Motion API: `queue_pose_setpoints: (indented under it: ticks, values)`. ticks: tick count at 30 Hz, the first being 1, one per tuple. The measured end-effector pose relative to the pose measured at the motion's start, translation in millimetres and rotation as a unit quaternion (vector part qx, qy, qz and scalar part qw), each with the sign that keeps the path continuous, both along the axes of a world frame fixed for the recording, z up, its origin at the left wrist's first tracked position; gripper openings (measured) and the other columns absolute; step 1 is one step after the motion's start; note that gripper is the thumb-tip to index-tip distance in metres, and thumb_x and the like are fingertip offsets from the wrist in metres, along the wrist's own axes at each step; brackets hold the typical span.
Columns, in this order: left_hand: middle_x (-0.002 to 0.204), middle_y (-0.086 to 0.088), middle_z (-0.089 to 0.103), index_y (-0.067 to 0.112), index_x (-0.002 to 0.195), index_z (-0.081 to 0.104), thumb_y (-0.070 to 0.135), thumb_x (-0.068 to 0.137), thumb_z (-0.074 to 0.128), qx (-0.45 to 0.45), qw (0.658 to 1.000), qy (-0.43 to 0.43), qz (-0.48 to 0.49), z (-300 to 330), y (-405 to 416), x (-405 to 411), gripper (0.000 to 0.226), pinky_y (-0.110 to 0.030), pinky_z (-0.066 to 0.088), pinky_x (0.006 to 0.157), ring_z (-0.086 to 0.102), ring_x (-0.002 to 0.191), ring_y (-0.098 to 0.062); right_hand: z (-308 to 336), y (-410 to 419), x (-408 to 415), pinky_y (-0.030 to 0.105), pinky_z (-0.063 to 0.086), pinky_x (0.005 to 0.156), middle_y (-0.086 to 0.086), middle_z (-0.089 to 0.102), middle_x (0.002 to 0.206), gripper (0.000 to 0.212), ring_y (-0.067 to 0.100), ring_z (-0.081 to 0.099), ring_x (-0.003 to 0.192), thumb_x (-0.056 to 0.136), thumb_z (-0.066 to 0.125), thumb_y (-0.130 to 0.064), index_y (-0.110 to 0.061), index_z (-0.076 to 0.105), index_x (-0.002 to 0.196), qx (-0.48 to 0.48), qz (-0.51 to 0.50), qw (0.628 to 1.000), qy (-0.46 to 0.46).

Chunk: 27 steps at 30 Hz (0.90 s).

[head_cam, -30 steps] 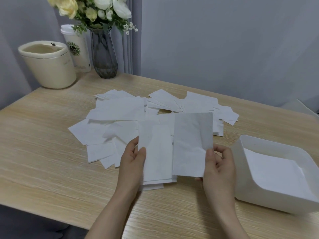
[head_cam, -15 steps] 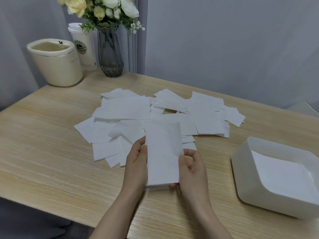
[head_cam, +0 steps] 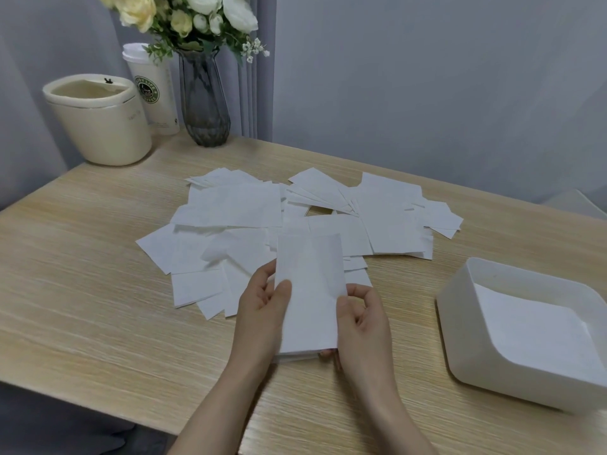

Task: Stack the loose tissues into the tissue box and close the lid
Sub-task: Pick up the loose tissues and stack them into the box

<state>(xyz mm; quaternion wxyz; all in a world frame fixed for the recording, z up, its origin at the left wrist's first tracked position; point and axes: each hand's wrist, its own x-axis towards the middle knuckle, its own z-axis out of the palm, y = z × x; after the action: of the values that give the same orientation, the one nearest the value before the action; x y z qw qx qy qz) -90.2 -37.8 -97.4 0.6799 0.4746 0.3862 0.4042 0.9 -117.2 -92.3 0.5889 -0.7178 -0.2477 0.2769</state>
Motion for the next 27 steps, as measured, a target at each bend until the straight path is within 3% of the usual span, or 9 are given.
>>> queue_pose_setpoints:
  ticks: [4, 6, 9, 13, 16, 19, 21, 24, 27]
  values:
    - [0.084, 0.006, 0.075, 0.027, 0.112, 0.060, 0.003, 0.098, 0.049, 0.009, 1.000, 0.009, 0.011, 1.3, -1.9, 0.7, 0.029, -0.031, 0.054, 0.069, 0.068, 0.077, -0.012, 1.5, -7.8, 0.2, 0.020, 0.045, 0.052, -0.005, 0.067, 0.069, 0.009, 0.009, 0.062, 0.062, 0.096, 0.050, -0.013, -0.020, 0.054, 0.100, 0.013, 0.005, 1.000, -0.011]
    - [0.080, 0.006, 0.074, 0.026, 0.112, 0.060, 0.002, 0.099, 0.049, 0.012, 1.000, 0.005, 0.021, 2.4, -2.0, 0.9, 0.029, -0.027, 0.054, 0.065, 0.067, 0.075, -0.010, 0.6, -14.5, 1.4, 0.015, 0.043, 0.061, -0.010, 0.064, 0.073, 0.012, 0.000, 0.058, 0.064, 0.094, 0.056, -0.014, -0.026, 0.056, 0.097, 0.025, -0.004, 0.999, -0.025]
    - [0.077, 0.007, 0.071, 0.023, 0.116, 0.060, 0.003, 0.099, 0.048, 0.009, 0.998, -0.005, 0.060, 4.9, -1.8, 1.8, 0.029, -0.021, 0.052, 0.061, 0.065, 0.071, -0.008, -1.7, -26.8, 1.8, 0.015, 0.043, 0.070, -0.015, 0.064, 0.088, 0.021, 0.002, 0.058, 0.072, 0.090, 0.063, -0.016, -0.034, 0.058, 0.099, 0.031, -0.022, 0.998, -0.045]
    - [0.102, 0.002, 0.069, 0.023, 0.114, 0.059, 0.003, 0.101, 0.043, -0.032, 0.986, -0.062, 0.149, 12.6, -7.3, 11.7, 0.029, -0.024, 0.050, 0.075, 0.064, 0.087, -0.009, -2.4, -38.1, -4.9, 0.011, 0.045, 0.071, -0.007, 0.063, 0.104, 0.033, 0.003, 0.059, 0.083, 0.089, 0.065, -0.015, -0.039, 0.062, 0.111, 0.081, -0.041, 0.995, -0.041]
    - [0.110, 0.004, 0.067, 0.025, 0.110, 0.058, 0.001, 0.101, 0.042, -0.071, 0.973, -0.110, 0.187, 21.9, -16.5, 25.0, 0.030, -0.033, 0.050, 0.091, 0.062, 0.104, -0.015, 1.1, -39.7, -12.3, 0.024, 0.050, 0.066, -0.014, 0.066, 0.101, 0.040, 0.011, 0.063, 0.079, 0.090, 0.058, -0.021, -0.049, 0.060, 0.118, 0.103, -0.036, 0.994, -0.014]
    - [0.124, -0.001, 0.064, 0.018, 0.123, 0.055, -0.001, 0.101, 0.040, -0.084, 0.968, -0.123, 0.201, 28.7, -28.0, 36.1, 0.033, -0.040, 0.045, 0.104, 0.059, 0.118, -0.020, 8.4, -39.1, -16.6, 0.024, 0.051, 0.062, -0.019, 0.066, 0.095, 0.046, 0.007, 0.063, 0.071, 0.091, 0.056, -0.015, -0.045, 0.055, 0.125, 0.133, -0.030, 0.991, -0.004]
    - [0.126, -0.003, 0.063, 0.017, 0.127, 0.053, -0.001, 0.100, 0.040, -0.089, 0.967, -0.125, 0.203, 31.6, -36.6, 40.0, 0.035, -0.040, 0.044, 0.106, 0.058, 0.120, -0.020, 11.5, -38.3, -16.7, 0.022, 0.051, 0.061, -0.022, 0.065, 0.087, 0.047, 0.002, 0.059, 0.068, 0.090, 0.057, -0.011, -0.042, 0.053, 0.126, 0.142, -0.030, 0.989, 0.003]
    - [0.122, -0.002, 0.065, 0.021, 0.122, 0.054, -0.002, 0.100, 0.040, -0.095, 0.969, -0.129, 0.186, 32.0, -47.1, 41.3, 0.035, -0.039, 0.046, 0.102, 0.060, 0.117, -0.020, 14.7, -38.3, -12.7, 0.023, 0.048, 0.058, -0.013, 0.062, 0.075, 0.038, 0.004, 0.055, 0.063, 0.089, 0.061, -0.003, -0.033, 0.065, 0.113, 0.138, -0.030, 0.989, 0.036]
    - [0.123, -0.007, 0.066, 0.017, 0.126, 0.053, -0.007, 0.096, 0.044, -0.087, 0.976, -0.135, 0.148, 31.0, -45.4, 36.7, 0.040, -0.030, 0.050, 0.089, 0.063, 0.108, -0.016, 17.8, -40.9, -3.3, 0.015, 0.046, 0.057, -0.006, 0.066, 0.080, 0.033, 0.003, 0.057, 0.065, 0.089, 0.058, 0.006, -0.023, 0.069, 0.101, 0.136, -0.035, 0.989, 0.053]
